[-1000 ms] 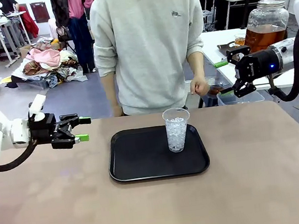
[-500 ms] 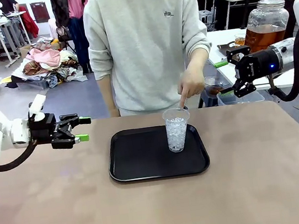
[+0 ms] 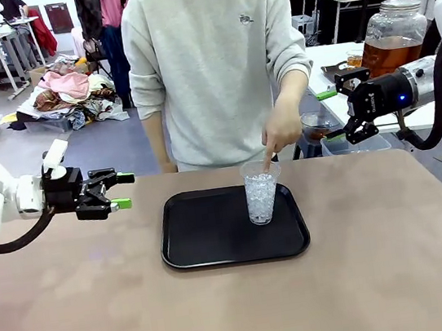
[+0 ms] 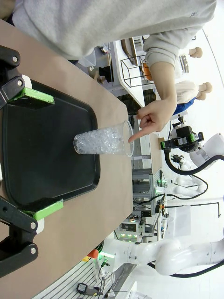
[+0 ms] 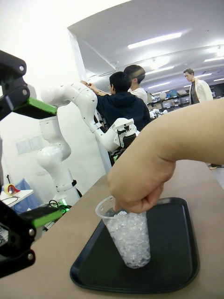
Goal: Pour the drink into the iced cup.
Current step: Pick up the iced cup indicated by the human and present it to them.
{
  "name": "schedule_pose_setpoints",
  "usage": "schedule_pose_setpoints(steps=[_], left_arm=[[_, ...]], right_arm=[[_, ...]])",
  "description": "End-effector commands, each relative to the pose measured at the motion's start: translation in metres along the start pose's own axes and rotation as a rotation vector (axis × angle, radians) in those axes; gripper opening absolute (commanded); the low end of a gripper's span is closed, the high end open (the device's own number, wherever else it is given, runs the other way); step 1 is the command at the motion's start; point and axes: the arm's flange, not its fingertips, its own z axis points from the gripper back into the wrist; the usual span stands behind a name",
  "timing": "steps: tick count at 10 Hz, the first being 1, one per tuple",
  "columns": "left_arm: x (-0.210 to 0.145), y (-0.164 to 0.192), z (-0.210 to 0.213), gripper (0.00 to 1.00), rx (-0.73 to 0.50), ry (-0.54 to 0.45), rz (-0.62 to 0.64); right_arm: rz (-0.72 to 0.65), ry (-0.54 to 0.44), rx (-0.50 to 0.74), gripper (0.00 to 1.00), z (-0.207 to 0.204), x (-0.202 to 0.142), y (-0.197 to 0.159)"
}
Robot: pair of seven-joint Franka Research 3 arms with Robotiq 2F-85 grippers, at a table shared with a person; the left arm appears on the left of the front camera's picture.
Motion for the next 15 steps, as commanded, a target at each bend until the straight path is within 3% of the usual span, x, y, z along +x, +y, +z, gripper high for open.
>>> schedule_pose_setpoints(steps=[1, 6, 8, 11, 13, 15], left_arm=[[0.002, 0.001, -0.002, 1.00, 0.010, 0.003, 0.006], [0.002, 0.001, -0.002, 1.00, 0.010, 0.003, 0.006], [0.002, 0.001, -0.002, 1.00, 0.010, 0.003, 0.006], [0.002, 0.001, -0.002, 1.00, 0.010, 0.003, 0.006], [0.002, 0.001, -0.002, 1.00, 0.010, 0.003, 0.006], [0.002, 0.001, -0.002, 1.00, 0.010, 0.003, 0.006]], right_arm=[[0.001, 0.000, 0.001, 1.00, 0.000, -0.001, 0.001], [0.000, 0.000, 0.000, 1.00, 0.000, 0.000, 0.000], [0.212, -0.007, 0.079, 1.00, 0.003, -0.006, 0.011], [0.642, 0.081, 0.158, 1.00, 0.006, -0.017, 0.010], [0.755, 0.152, 0.143, 1.00, 0.003, -0.015, 0.007], [0.750, 0.112, 0.102, 1.00, 0.001, -0.013, 0.009]])
